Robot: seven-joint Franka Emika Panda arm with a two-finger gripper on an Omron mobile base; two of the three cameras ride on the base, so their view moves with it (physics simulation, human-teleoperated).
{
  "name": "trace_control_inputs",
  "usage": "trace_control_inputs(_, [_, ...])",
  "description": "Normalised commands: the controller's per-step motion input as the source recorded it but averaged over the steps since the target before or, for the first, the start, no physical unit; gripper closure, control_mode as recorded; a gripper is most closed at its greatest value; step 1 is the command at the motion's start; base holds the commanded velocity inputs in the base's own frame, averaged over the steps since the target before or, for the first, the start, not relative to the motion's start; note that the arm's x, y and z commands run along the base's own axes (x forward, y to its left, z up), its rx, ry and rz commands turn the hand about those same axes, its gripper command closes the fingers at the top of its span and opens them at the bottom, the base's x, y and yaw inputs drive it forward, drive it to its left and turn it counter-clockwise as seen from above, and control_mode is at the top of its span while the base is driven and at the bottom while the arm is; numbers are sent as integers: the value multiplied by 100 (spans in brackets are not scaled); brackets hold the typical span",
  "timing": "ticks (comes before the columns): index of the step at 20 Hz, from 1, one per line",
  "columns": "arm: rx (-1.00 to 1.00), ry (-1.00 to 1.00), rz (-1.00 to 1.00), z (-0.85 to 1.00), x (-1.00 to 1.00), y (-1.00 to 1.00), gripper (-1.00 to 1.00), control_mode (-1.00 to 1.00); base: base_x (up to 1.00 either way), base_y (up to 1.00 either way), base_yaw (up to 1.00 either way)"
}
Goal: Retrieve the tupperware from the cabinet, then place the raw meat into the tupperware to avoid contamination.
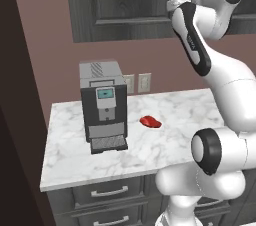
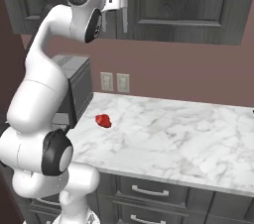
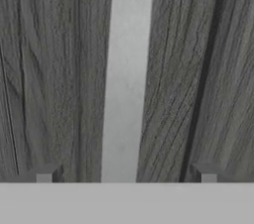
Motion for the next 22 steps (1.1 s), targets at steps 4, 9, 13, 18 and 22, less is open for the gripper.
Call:
trace_control_inputs(4, [0,-2,0,-11,54,21,-100,-100,0,0,0])
trace_control_inputs(9, [0,0,0,-10,24,28,100,-100,0,0,0])
trace_control_inputs(13, [0,1,0,-13,1,22,100,-100,0,0,0])
trace_control_inputs(18, [0,5,-1,-8,-10,26,100,-100,0,0,0])
trace_control_inputs(22, [-1,4,-2,14,-46,17,100,-100,0,0,0])
